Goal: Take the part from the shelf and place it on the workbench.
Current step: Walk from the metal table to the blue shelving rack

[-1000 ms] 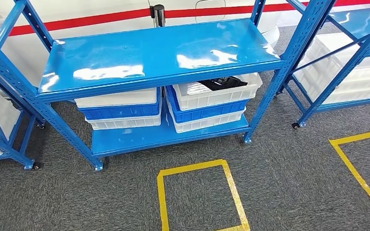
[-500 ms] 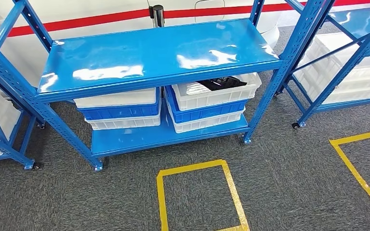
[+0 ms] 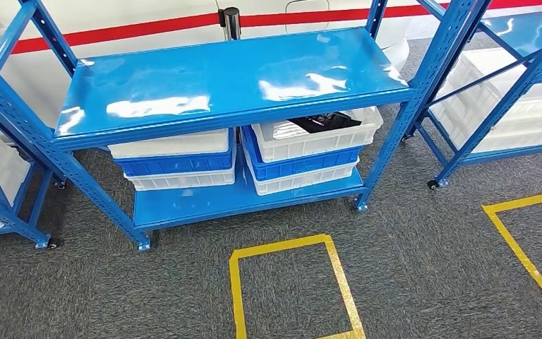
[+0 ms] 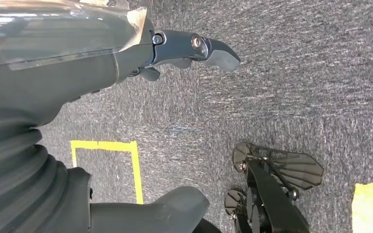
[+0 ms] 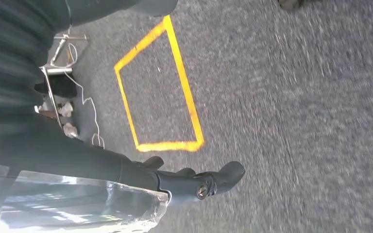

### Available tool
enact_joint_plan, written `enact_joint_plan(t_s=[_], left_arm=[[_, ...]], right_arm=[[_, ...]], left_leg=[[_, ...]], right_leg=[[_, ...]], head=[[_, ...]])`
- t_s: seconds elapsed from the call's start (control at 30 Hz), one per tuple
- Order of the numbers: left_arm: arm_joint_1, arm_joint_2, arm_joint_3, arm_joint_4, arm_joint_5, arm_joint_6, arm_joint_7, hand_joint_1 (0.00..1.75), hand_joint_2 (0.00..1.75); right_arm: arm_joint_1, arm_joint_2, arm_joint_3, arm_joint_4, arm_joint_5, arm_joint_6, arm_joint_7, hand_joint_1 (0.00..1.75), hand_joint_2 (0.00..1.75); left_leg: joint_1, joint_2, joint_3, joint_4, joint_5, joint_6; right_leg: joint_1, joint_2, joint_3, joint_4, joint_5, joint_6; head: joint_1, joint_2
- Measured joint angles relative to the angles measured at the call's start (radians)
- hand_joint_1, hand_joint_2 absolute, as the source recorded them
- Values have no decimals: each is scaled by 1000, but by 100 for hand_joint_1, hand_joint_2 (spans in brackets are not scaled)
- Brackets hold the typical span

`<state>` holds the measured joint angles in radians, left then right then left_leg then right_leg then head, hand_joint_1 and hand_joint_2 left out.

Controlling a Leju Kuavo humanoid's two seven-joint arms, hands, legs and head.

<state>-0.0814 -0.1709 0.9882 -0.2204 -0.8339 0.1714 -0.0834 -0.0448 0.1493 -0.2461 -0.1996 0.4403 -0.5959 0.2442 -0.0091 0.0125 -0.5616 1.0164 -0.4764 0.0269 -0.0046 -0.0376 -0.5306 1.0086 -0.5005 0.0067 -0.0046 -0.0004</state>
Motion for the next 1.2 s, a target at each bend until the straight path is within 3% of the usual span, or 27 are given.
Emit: enact_joint_plan(t_s=[0.13,0.17,0.27,0.3,1.2], left_arm=[[20,14,-87,-15,85,-16,8,0,175],[26,18,-111,-19,106,-21,11,0,175],[43,29,-181,-31,169,-33,16,0,44],[48,33,-205,-35,190,-38,18,0,0],[193,135,-840,-143,752,-151,72,0,0]], right_arm=[[17,-13,13,-15,-45,61,-25,0,175],[21,-17,18,-19,-56,76,-31,0,131],[35,-28,32,-32,-89,121,-49,0,0],[40,-31,37,-36,-99,135,-55,0,0],[161,-129,194,-155,-395,536,-217,0,0]], left_leg=[[0,0,0,0,0,0],[0,0,0,0,0,0],[0,0,0,0,0,0],[0,0,0,0,0,0],[0,0,0,0,-2,1]], right_leg=[[0,0,0,0,0,0],[0,0,0,0,0,0],[0,0,0,0,0,0],[0,0,0,0,0,0],[0,0,-7,0,-1,0]], head=[[0,0],[0,0],[0,0],[0,0],[0,0]])
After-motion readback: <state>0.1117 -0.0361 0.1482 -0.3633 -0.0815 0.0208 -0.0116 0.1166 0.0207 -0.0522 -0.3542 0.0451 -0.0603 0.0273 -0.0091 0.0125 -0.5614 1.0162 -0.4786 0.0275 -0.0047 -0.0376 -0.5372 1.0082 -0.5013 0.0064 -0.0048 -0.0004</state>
